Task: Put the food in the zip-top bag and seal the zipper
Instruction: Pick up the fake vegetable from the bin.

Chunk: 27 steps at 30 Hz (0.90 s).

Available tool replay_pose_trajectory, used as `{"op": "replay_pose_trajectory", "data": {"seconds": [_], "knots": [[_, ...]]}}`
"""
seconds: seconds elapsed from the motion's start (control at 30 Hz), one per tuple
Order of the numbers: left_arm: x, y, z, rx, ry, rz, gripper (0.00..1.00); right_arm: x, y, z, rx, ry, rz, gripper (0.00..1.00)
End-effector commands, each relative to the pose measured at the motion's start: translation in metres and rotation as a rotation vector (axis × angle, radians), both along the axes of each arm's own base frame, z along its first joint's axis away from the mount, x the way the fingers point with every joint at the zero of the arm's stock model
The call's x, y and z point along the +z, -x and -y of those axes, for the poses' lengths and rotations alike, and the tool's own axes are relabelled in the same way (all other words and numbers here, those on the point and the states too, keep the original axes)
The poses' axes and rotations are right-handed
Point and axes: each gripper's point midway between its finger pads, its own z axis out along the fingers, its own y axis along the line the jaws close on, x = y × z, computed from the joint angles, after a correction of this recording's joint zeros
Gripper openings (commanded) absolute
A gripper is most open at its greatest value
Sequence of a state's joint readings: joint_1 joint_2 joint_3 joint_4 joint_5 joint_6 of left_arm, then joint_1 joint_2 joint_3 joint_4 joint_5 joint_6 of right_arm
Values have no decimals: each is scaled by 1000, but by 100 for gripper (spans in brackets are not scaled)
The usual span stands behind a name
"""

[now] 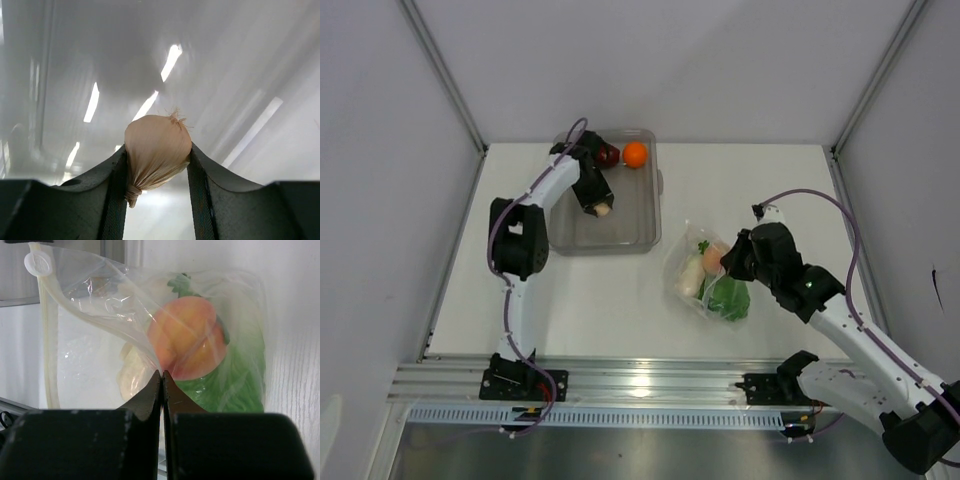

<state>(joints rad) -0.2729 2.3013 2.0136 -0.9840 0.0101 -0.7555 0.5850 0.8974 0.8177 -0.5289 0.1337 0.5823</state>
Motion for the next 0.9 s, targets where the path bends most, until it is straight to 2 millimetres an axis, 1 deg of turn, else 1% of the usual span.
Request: {"op": "replay_pose_trajectory", "data": {"seconds": [0.0, 0.03, 0.07, 0.1, 0.13, 0.17, 0.2, 0.23, 0.27, 0.33, 0.37, 0.4, 0.47, 0.53, 0.57, 0.63, 0.67, 0.7, 0.73, 0.77, 0.87], "knots": [[105, 8, 23, -106, 93, 238, 39, 24, -8, -1, -2, -2, 43, 0], [125, 16, 27, -131, 111, 281, 39, 25, -8, -1, -2, 0, 44, 0], [135, 27, 43, -181, 139, 298, 39, 26, -9, -2, 1, 0, 42, 0], [141, 36, 50, -220, 144, 308, 39, 32, -11, -4, 6, -3, 52, 0], [147, 45, 58, -252, 153, 316, 39, 32, -11, -4, 9, -1, 48, 0], [165, 63, 77, -316, 193, 340, 39, 32, -11, -6, 15, 2, 42, 0], [173, 72, 87, -365, 215, 359, 40, 35, -12, -7, 16, -1, 46, 0], [171, 85, 97, -410, 237, 353, 41, 40, -13, -7, 17, -3, 51, 0], [192, 99, 116, -474, 284, 414, 41, 43, -14, -8, 18, -3, 55, 0], [194, 123, 137, -555, 359, 410, 41, 51, -15, -10, 22, -11, 66, 0], [211, 137, 156, -621, 411, 465, 41, 54, -15, -10, 26, -12, 69, 0], [211, 151, 166, -671, 457, 452, 41, 56, -16, -10, 26, -12, 72, 0], [212, 172, 183, -742, 490, 460, 42, 62, -15, -11, 30, -11, 78, 0], [211, 183, 192, -771, 516, 463, 42, 64, -15, -10, 29, -5, 78, 0], [200, 191, 197, -782, 518, 443, 42, 66, -14, -10, 28, -5, 81, 0], [192, 199, 202, -788, 526, 426, 42, 68, -13, -9, 25, -11, 83, 0], [177, 206, 202, -785, 530, 386, 42, 69, -12, -9, 24, -14, 85, 0], [180, 208, 208, -796, 551, 406, 42, 69, -12, -9, 23, -16, 86, 0], [174, 216, 212, -806, 559, 386, 41, 69, -11, -9, 23, -20, 86, 0], [169, 220, 215, -811, 560, 376, 42, 68, -11, -9, 23, -20, 83, 0], [165, 231, 226, -842, 569, 363, 41, 66, -10, -11, 27, -21, 77, 0]]}}
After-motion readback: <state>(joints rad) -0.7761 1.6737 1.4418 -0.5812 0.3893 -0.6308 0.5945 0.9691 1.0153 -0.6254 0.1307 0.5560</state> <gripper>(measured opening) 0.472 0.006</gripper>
